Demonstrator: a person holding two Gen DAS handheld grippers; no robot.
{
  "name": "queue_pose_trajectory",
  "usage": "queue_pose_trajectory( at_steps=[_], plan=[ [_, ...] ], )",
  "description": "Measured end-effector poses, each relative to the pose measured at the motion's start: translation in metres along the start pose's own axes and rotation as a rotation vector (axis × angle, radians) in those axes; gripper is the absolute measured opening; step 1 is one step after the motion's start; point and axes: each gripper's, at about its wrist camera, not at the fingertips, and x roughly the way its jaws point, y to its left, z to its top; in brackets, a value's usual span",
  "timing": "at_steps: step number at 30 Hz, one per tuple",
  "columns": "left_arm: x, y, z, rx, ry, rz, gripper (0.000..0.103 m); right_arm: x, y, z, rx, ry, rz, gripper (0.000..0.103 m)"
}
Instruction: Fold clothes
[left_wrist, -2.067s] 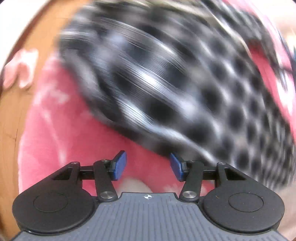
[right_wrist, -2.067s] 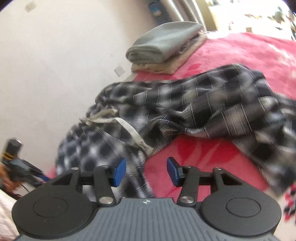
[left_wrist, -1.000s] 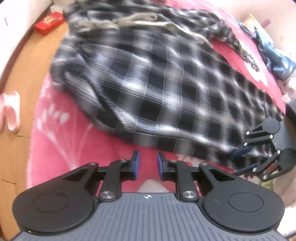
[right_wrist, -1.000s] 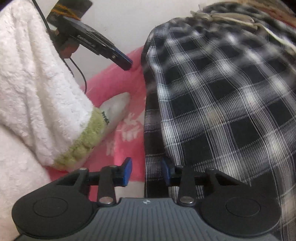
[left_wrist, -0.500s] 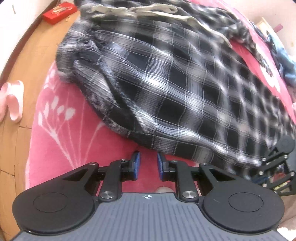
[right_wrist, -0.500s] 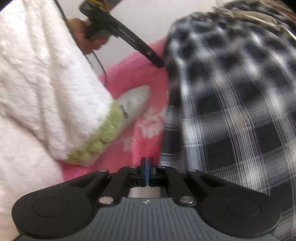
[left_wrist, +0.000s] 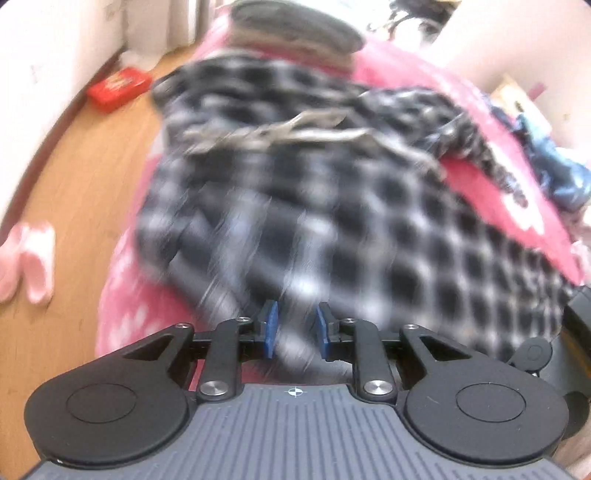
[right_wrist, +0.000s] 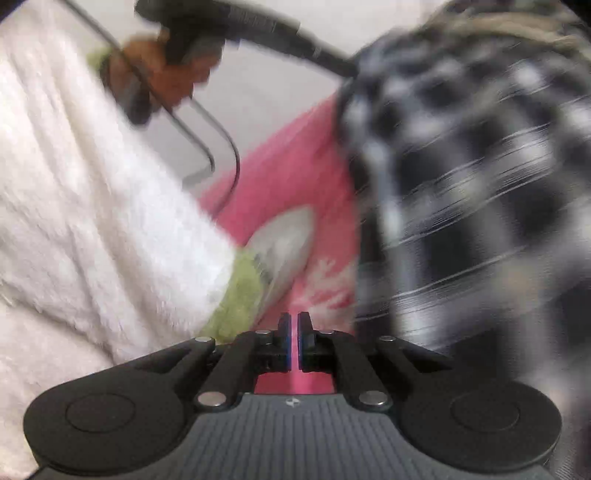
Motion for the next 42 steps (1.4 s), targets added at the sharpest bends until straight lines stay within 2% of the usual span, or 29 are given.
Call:
queue_pose_trajectory(
  at_steps=[3,5,7,9,11,12,13,14,15,16,18,21,22,24,31,33,36,41,42],
  plan=[
    [0.026,-0.021,0.017,0.063,0.024,-0.071,0.023,-0.058,-0.028,-0.004,0.144,-0.171,-0.137,0.006],
    [0.041,-0.035,0.024,0.113,0.046,-0.111,0.023,-0.108,-0.044,-0.025,0.269,-0.309,-0.266,0.009],
    [0.054,-0.045,0.03,0.158,0.067,-0.142,0.023,-0.165,-0.06,-0.058,0.395,-0.404,-0.458,0.014],
    [0.067,-0.053,0.036,0.203,0.087,-0.156,0.023,-0.209,-0.065,-0.099,0.507,-0.429,-0.706,0.014],
    [0.075,-0.056,0.038,0.235,0.098,-0.155,0.023,-0.23,-0.055,-0.135,0.593,-0.389,-0.973,0.014],
    [0.079,-0.058,0.039,0.241,0.102,-0.151,0.023,-0.253,-0.055,-0.16,0.635,-0.359,-1.113,0.014],
    [0.08,-0.058,0.039,0.239,0.105,-0.149,0.023,-0.274,-0.058,-0.184,0.705,-0.357,-1.232,0.019],
    [0.082,-0.058,0.039,0.232,0.108,-0.144,0.023,-0.289,-0.061,-0.209,0.786,-0.38,-1.293,0.023],
    [0.083,-0.058,0.038,0.225,0.112,-0.137,0.023,-0.307,-0.067,-0.23,0.891,-0.419,-1.316,0.034],
    [0.084,-0.057,0.037,0.217,0.119,-0.128,0.023,-0.326,-0.073,-0.252,0.998,-0.459,-1.335,0.038],
    [0.084,-0.059,0.035,0.213,0.127,-0.114,0.023,-0.363,-0.085,-0.296,1.214,-0.538,-1.366,0.04],
    [0.081,-0.063,0.031,0.24,0.122,-0.091,0.026,-0.391,-0.102,-0.335,1.31,-0.688,-1.244,0.043],
    [0.081,-0.064,0.03,0.242,0.123,-0.086,0.026,-0.4,-0.108,-0.348,1.339,-0.738,-1.2,0.051],
    [0.08,-0.065,0.028,0.234,0.13,-0.07,0.026,-0.405,-0.111,-0.35,1.42,-0.751,-1.178,0.056],
    [0.078,-0.071,0.025,0.237,0.133,-0.046,0.027,-0.42,-0.123,-0.356,1.705,-0.787,-1.095,0.056],
    [0.079,-0.072,0.024,0.235,0.132,-0.051,0.027,-0.424,-0.131,-0.353,1.777,-0.793,-1.019,0.054],
    [0.083,-0.074,0.023,0.247,0.133,-0.054,0.028,-0.422,-0.147,-0.354,1.841,-0.734,-1.004,0.052],
    [0.084,-0.074,0.02,0.265,0.127,-0.062,0.028,-0.419,-0.175,-0.356,1.943,-0.633,-0.979,0.037],
    [0.085,-0.074,0.02,0.268,0.126,-0.063,0.028,-0.418,-0.175,-0.357,1.948,-0.632,-0.988,0.025]
  ],
)
